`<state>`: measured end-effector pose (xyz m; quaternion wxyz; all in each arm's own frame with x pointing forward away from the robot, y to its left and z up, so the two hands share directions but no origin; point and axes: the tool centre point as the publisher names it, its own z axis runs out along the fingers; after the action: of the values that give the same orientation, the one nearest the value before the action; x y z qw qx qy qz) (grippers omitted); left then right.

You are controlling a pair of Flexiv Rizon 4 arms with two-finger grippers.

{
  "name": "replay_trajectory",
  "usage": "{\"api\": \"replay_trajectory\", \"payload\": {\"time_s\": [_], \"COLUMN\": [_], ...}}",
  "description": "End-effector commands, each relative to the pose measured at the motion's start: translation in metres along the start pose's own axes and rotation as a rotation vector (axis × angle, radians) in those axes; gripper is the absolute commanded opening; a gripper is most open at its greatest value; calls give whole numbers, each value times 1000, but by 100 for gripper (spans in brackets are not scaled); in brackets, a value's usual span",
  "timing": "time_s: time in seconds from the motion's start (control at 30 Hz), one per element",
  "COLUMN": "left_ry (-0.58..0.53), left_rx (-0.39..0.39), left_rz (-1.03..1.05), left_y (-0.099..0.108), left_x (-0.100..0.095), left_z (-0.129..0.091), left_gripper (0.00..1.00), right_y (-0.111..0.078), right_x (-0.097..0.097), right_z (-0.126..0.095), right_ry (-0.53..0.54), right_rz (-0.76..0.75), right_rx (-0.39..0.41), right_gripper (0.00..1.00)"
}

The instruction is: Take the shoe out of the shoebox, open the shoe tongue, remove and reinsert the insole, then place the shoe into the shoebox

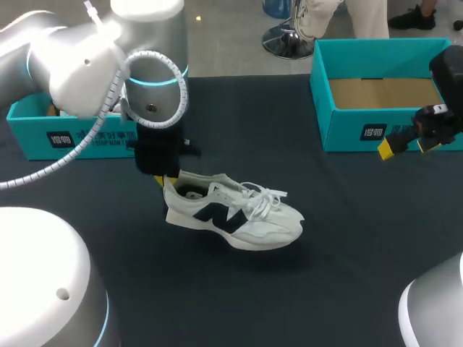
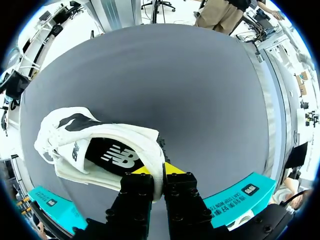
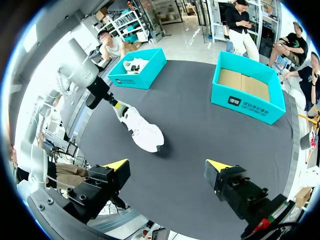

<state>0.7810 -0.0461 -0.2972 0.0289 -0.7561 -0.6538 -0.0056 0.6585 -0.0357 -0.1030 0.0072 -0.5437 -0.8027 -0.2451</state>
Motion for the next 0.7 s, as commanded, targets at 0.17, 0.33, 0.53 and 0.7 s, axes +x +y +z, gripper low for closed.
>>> {"api": "replay_trajectory", "payload": {"time_s": [0.17, 0.33, 0.53, 0.7], "left_ry": [1, 11, 10, 10], "left_rx": [-21, -20, -17, -18], "left_rz": [-14, -36, -36, -41], "left_y": [3, 4, 3, 4], "left_x": [-1, 3, 3, 4], "left_z": [30, 43, 53, 56], "left_gripper": [0, 0, 0, 0], "right_y": [4, 4, 4, 4], "right_x": [0, 0, 0, 0], "right_z": [1, 1, 1, 1], "right_ry": [0, 0, 0, 0], "right_rz": [1, 1, 1, 1], "right_rx": [9, 9, 9, 9], "right_gripper": [100, 100, 100, 100]}}
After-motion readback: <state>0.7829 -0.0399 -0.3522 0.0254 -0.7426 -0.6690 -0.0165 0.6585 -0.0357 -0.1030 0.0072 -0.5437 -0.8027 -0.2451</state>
